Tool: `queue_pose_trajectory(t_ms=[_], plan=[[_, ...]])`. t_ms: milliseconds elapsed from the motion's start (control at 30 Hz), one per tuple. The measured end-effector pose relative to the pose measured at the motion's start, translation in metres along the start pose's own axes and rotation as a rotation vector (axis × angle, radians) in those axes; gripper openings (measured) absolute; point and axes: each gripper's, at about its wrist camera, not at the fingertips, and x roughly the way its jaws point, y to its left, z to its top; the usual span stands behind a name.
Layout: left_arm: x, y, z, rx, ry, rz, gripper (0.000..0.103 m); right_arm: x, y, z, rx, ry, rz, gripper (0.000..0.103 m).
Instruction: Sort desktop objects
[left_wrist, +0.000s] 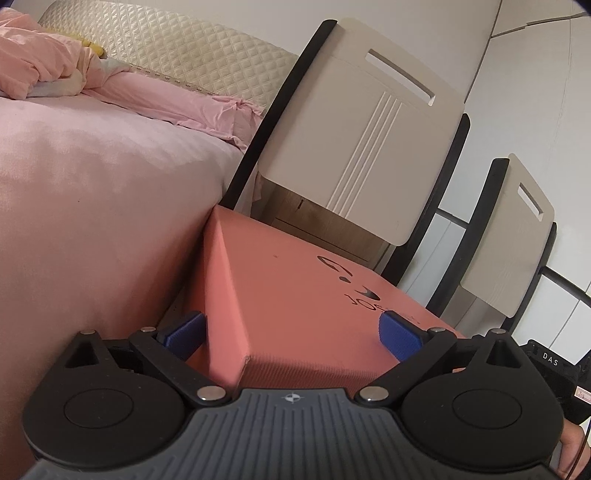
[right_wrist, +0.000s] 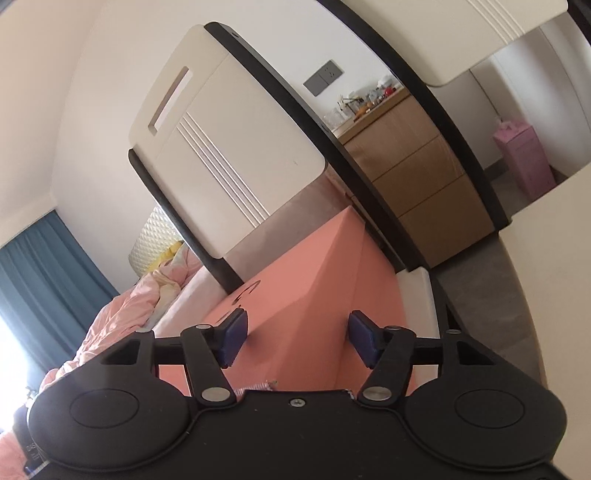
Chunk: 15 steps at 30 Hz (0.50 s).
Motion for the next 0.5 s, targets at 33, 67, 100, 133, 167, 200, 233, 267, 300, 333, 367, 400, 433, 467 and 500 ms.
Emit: queue_pose_trajectory(t_ms=[33, 67, 100, 133, 167, 200, 233, 267, 300, 333, 367, 400, 433, 467, 500], plan=[[-0.002, 0.0, 0.0, -0.001, -0.01, -0.006, 0.1, -0.001, 0.002, 0.0, -0.007, -0.009, 0.001, 0.062], [-0.004, -0.001, 0.0, -0.003, -0.018, -0.012, 0.1, -0.003, 0.004, 0.0, -0.014, -0.016, 0.003, 0.062], [-0.006, -0.001, 0.0, -0.002, -0.027, -0.018, 0.1, -0.004, 0.005, 0.001, -0.021, -0.022, 0.005, 0.062], [-0.009, -0.002, 0.0, -0.004, -0.032, -0.023, 0.1, -0.006, 0.006, 0.001, -0.028, -0.025, 0.008, 0.062], [-0.011, -0.002, 0.0, -0.006, -0.037, -0.027, 0.1, -0.008, 0.008, 0.002, -0.035, -0.027, 0.011, 0.062], [-0.013, -0.003, -0.001, -0.009, -0.041, -0.032, 0.1, -0.01, 0.009, 0.003, -0.042, -0.03, 0.014, 0.062], [-0.016, -0.003, -0.003, -0.012, -0.042, -0.033, 0.1, -0.012, 0.01, 0.003, -0.049, -0.032, 0.016, 0.062], [-0.02, -0.003, -0.006, -0.017, -0.039, -0.034, 0.1, -0.015, 0.01, 0.003, -0.056, -0.031, 0.019, 0.062], [-0.024, -0.004, -0.01, -0.016, -0.038, -0.034, 0.1, -0.017, 0.01, 0.003, -0.064, -0.031, 0.021, 0.062], [-0.027, -0.005, -0.013, -0.006, -0.041, -0.029, 0.1, -0.02, 0.01, 0.002, -0.073, -0.03, 0.023, 0.062], [-0.03, -0.007, -0.016, 0.008, -0.042, -0.022, 0.1, -0.022, 0.009, 0.002, -0.086, -0.026, 0.023, 0.062], [-0.033, -0.01, -0.02, 0.029, -0.043, -0.013, 0.1, -0.023, 0.009, 0.001, -0.104, -0.022, 0.018, 0.062], [-0.036, -0.013, -0.023, 0.058, -0.045, -0.007, 0.1, -0.025, 0.01, -0.001, -0.124, -0.018, 0.013, 0.061], [-0.038, -0.018, -0.027, 0.094, -0.048, 0.003, 0.1, -0.026, 0.011, -0.002, -0.152, -0.017, 0.01, 0.06], [-0.04, -0.021, -0.029, 0.119, -0.051, 0.012, 0.1, -0.028, 0.012, -0.004, -0.179, -0.015, 0.007, 0.06]])
